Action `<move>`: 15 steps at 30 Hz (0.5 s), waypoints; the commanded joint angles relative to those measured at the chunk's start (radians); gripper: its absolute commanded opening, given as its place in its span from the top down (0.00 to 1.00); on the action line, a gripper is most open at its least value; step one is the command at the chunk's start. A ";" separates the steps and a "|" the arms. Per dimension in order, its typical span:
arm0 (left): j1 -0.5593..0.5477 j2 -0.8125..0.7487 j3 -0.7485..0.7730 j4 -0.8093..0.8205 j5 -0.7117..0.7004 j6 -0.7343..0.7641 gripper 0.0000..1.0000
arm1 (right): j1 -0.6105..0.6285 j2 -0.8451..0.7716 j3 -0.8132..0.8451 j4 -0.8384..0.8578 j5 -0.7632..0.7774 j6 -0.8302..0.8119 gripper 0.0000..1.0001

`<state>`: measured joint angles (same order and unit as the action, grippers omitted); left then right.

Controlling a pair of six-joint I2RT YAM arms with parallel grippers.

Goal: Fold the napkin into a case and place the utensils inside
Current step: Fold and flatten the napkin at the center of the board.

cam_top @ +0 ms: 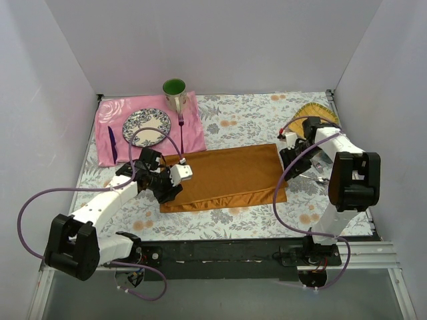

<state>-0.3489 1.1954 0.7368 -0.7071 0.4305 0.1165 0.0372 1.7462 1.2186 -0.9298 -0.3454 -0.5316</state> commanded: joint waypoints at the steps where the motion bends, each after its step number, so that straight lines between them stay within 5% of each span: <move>1: -0.016 -0.057 -0.034 0.058 -0.041 0.028 0.51 | -0.023 -0.005 -0.031 -0.011 0.031 0.104 0.48; 15: -0.018 -0.074 -0.056 0.083 -0.067 0.028 0.50 | -0.020 -0.036 -0.180 0.230 0.112 0.252 0.47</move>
<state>-0.3622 1.1519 0.6651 -0.6422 0.3695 0.1410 0.0143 1.7470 1.0698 -0.8116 -0.2733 -0.3386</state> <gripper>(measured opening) 0.501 0.534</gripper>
